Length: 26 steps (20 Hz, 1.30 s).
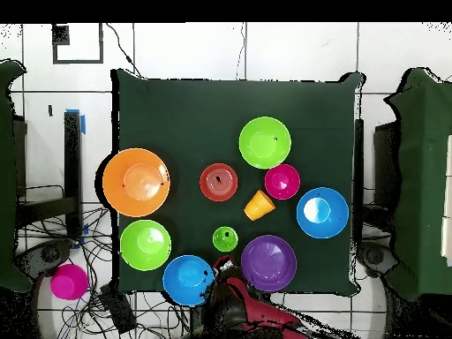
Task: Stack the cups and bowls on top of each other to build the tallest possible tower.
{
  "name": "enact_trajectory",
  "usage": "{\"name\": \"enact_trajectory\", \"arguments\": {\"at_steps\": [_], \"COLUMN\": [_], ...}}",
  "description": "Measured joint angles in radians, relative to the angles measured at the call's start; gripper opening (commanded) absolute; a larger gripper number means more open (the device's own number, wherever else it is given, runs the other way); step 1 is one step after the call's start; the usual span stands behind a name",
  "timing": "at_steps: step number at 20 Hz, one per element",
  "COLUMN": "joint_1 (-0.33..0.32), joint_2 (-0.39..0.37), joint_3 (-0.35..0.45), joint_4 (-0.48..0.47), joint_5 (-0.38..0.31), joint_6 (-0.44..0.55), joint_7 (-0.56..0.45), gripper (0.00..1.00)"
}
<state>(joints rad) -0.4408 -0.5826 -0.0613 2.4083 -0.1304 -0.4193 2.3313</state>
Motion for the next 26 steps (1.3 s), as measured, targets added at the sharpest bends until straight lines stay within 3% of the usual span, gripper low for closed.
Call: {"name": "enact_trajectory", "arguments": {"at_steps": [17, 26], "joint_1": [0.002, 0.008], "joint_2": [-0.038, -0.145], "joint_3": [0.006, 0.002], "joint_4": [0.000, 0.002], "joint_5": [0.019, 0.025], "joint_6": [0.032, 0.145], "joint_7": [0.000, 0.000], "gripper": [1.00, 1.00]}}
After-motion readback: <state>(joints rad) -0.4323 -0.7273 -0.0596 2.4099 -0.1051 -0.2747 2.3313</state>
